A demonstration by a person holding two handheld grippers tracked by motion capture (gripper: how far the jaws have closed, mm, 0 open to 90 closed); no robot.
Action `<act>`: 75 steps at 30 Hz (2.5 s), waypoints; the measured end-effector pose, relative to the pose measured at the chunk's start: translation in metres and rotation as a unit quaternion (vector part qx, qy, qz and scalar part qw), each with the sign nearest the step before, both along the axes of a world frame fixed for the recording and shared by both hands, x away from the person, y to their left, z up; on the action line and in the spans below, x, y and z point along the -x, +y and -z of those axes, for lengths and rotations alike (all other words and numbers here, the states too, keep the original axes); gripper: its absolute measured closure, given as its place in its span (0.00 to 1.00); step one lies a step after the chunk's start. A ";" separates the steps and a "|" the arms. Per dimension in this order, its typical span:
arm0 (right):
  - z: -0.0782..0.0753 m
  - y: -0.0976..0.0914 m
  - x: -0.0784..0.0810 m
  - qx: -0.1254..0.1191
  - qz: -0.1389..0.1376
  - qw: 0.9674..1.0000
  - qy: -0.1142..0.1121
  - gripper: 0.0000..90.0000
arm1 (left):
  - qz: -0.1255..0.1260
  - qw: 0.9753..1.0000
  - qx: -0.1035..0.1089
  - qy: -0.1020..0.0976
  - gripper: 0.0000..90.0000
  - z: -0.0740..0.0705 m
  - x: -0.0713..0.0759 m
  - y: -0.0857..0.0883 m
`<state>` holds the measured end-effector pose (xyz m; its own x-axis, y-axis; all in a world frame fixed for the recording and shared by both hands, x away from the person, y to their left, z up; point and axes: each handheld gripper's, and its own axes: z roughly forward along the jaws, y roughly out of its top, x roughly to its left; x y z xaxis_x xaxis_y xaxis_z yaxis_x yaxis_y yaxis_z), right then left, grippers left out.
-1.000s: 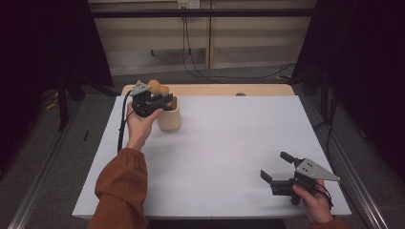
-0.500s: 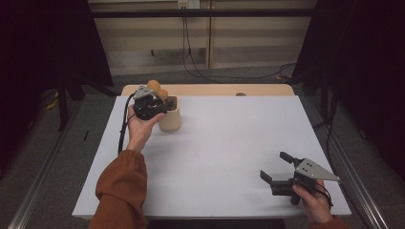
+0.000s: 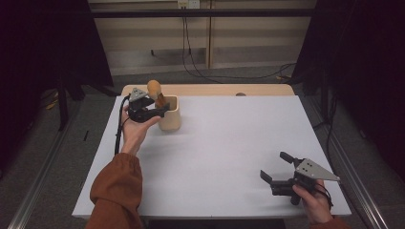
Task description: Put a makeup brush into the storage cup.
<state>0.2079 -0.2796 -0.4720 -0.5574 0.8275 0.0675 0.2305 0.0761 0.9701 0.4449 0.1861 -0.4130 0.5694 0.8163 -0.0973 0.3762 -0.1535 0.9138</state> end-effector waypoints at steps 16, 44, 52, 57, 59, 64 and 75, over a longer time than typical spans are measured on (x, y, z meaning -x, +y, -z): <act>0.001 -0.003 -0.002 -0.003 0.008 1.000 -0.004 0.00 | -0.015 1.000 0.010 -0.006 0.05 -0.001 0.015 0.010; 0.000 -0.001 0.000 0.001 0.011 1.000 -0.006 0.00 | 0.009 0.998 0.022 -0.060 0.03 -0.012 0.081 0.028; -0.001 -0.002 0.001 0.000 0.016 1.000 -0.008 0.00 | 0.004 0.997 0.034 -0.062 0.03 -0.011 0.102 0.038; -0.001 -0.002 0.001 0.000 0.017 1.000 -0.008 0.00 | 0.014 0.998 0.028 -0.063 0.03 -0.012 0.116 0.039; -0.002 -0.002 0.002 0.001 0.015 1.000 -0.009 0.00 | 0.012 0.997 0.021 -0.070 0.03 -0.012 0.122 0.038; -0.002 -0.002 0.002 0.003 0.016 1.000 -0.010 0.00 | 0.013 0.997 0.017 -0.068 0.04 -0.002 0.134 0.040; -0.001 -0.002 0.002 0.002 0.017 1.000 -0.008 0.00 | 0.008 0.998 0.018 -0.059 0.04 0.012 0.159 0.048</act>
<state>0.2057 -0.2816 -0.4706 -0.5302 0.8461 0.0547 0.2166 0.0728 0.9735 0.2863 0.2344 -0.4252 0.5916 0.8041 -0.0589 0.2641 -0.1242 0.9565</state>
